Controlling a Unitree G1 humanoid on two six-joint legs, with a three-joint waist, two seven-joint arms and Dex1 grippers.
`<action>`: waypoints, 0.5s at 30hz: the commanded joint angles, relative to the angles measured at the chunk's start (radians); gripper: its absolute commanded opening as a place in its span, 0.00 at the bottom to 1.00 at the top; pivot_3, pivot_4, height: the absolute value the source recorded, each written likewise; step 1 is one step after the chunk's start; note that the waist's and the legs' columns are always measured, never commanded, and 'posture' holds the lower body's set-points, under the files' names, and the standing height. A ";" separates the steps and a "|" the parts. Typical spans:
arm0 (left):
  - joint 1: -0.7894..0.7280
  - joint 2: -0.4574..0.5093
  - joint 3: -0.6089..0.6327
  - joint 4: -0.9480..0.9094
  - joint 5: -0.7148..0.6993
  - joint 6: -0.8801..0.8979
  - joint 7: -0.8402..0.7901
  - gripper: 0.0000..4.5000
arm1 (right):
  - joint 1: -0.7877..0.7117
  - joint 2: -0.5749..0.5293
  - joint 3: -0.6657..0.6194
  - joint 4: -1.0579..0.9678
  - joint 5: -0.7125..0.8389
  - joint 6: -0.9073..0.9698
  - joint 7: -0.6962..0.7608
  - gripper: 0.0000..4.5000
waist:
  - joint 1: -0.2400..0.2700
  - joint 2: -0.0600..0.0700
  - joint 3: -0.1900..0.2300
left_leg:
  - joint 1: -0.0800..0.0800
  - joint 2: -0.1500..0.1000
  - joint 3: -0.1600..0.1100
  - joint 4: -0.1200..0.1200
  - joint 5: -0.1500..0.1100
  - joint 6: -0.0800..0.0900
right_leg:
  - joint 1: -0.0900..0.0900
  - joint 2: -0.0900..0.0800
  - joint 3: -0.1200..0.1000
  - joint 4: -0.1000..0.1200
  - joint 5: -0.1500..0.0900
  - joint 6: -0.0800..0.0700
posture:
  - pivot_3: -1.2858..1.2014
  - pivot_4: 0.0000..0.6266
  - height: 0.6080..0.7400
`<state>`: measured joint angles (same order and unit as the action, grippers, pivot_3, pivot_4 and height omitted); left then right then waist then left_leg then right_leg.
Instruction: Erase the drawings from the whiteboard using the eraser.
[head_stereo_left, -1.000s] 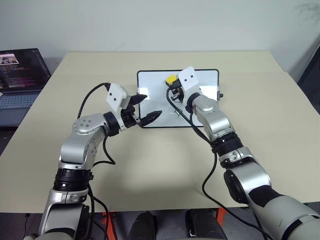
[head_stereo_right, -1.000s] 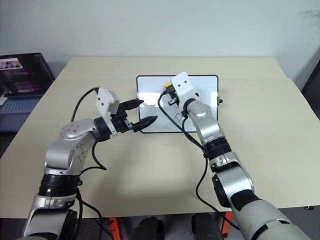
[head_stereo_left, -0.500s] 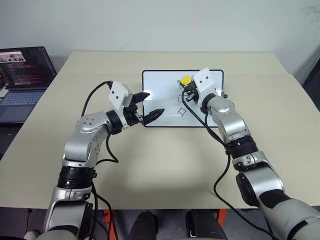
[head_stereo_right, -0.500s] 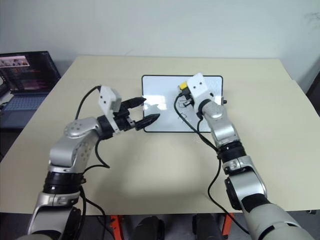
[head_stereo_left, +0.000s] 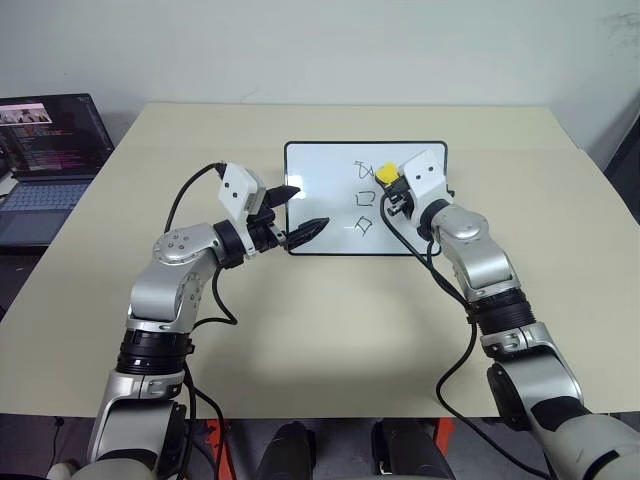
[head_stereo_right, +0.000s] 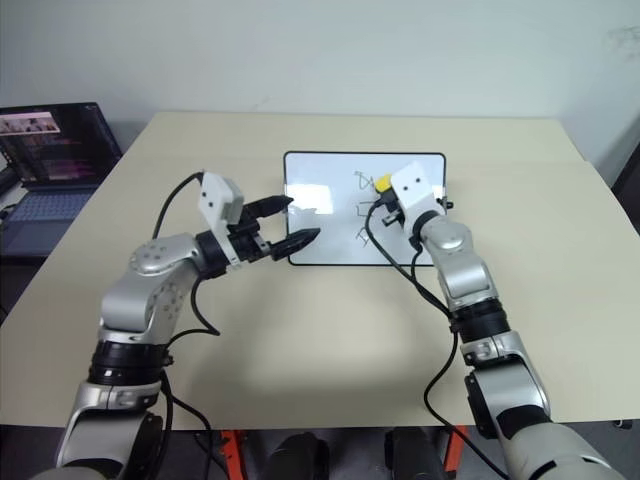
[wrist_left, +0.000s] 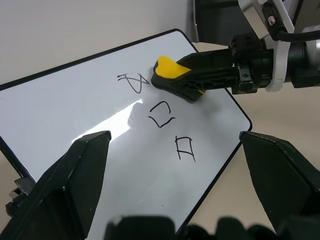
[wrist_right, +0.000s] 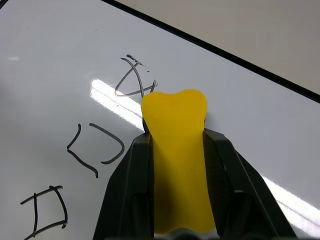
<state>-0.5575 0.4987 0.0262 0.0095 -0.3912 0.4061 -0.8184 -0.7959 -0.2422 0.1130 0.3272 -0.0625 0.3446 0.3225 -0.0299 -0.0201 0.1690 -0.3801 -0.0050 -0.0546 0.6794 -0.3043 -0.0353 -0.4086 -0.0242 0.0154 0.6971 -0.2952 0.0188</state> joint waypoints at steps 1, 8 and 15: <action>-0.027 0.001 0.007 -0.016 0.002 -0.021 -0.002 1.00 | 0.006 -0.019 -0.013 -0.010 -0.008 0.034 -0.002 0.23 | 0.000 0.000 0.000 | 0.000 0.000 0.000 0.000 0.000 0.000 | 0.000 0.000 0.000 0.000 0.000 0.000 | 0.52 0.24 1.00; -0.028 -0.002 0.005 -0.018 0.004 -0.023 -0.001 1.00 | -0.071 -0.001 -0.010 -0.019 0.008 0.007 0.016 0.23 | -0.002 0.000 0.000 | 0.000 0.000 0.000 0.000 0.000 0.000 | 0.000 0.000 0.000 0.000 0.000 0.000 | 0.52 0.24 1.00; -0.022 -0.003 0.008 -0.026 0.004 -0.023 0.003 1.00 | -0.128 0.013 0.039 0.021 -0.023 -0.103 0.048 0.23 | -0.005 0.000 0.000 | -0.001 0.000 0.001 -0.001 0.000 0.000 | -0.002 0.000 0.001 -0.001 0.000 0.000 | 0.52 0.24 1.00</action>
<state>-0.5611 0.4967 0.0259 0.0093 -0.3873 0.4055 -0.8175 -0.8863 -0.2322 0.1391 0.3539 -0.0713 0.2976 0.3566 -0.0353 -0.0198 0.1692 -0.3811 -0.0046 -0.0537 0.6782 -0.3043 -0.0354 -0.4104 -0.0239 0.0161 0.6960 -0.2952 0.0188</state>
